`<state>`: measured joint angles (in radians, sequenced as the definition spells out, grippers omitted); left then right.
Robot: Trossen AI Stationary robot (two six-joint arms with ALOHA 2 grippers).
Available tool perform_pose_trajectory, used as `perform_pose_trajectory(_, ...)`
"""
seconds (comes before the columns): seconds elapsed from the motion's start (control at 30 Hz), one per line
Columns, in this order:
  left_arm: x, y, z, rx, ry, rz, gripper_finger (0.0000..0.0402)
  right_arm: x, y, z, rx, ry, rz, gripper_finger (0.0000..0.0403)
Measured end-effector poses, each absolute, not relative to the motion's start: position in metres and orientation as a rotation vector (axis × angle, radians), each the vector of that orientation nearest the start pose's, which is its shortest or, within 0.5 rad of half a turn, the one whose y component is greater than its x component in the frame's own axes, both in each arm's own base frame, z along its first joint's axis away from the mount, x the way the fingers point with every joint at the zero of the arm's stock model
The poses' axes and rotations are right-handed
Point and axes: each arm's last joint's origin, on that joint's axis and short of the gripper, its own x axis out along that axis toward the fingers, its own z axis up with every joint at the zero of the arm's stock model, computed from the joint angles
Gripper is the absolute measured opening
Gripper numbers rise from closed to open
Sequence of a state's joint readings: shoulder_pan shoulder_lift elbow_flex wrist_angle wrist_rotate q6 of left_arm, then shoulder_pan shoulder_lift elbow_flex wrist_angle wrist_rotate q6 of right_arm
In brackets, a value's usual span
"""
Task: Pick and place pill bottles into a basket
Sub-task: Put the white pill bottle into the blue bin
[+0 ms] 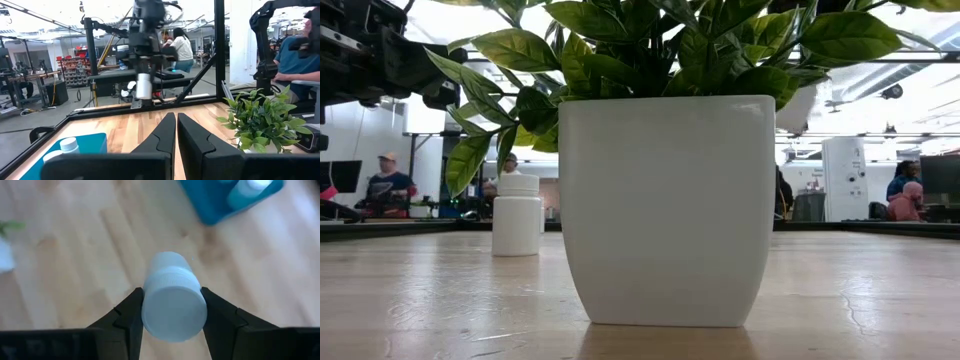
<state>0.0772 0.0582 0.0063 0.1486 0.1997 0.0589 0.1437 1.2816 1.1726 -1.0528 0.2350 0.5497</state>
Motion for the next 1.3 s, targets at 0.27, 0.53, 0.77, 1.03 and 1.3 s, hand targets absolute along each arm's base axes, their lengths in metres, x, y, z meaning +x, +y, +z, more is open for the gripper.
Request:
perform_pose_trajectory(0.27, 0.1, 0.002, 0.175, 0.073, -0.1, -0.12, 0.0002, 0.252, -0.03, 0.325, 0.213, 1.041, -0.389, 0.0143)
perform_pose_trajectory(0.53, 0.1, 0.002, 0.175, 0.073, -0.1, -0.119, 0.0002, 0.288, -0.074, 0.335, 0.209, 1.06, -0.285, 0.0143)
perform_pose_trajectory(0.77, 0.1, 0.002, 0.175, 0.073, -0.1, -0.119, 0.0002, 0.317, -0.103, 0.317, 0.194, 1.187, -0.24, 0.0143)
perform_pose_trajectory(1.03, 0.1, 0.002, 0.175, 0.073, -0.101, -0.119, 0.0002, 0.331, -0.124, 0.287, 0.178, 1.275, -0.224, 0.0143)
perform_pose_trajectory(1.3, 0.1, 0.002, 0.175, 0.072, -0.1, -0.119, 0.0002, 0.338, -0.141, 0.27, 0.174, 1.292, -0.226, 0.0143)
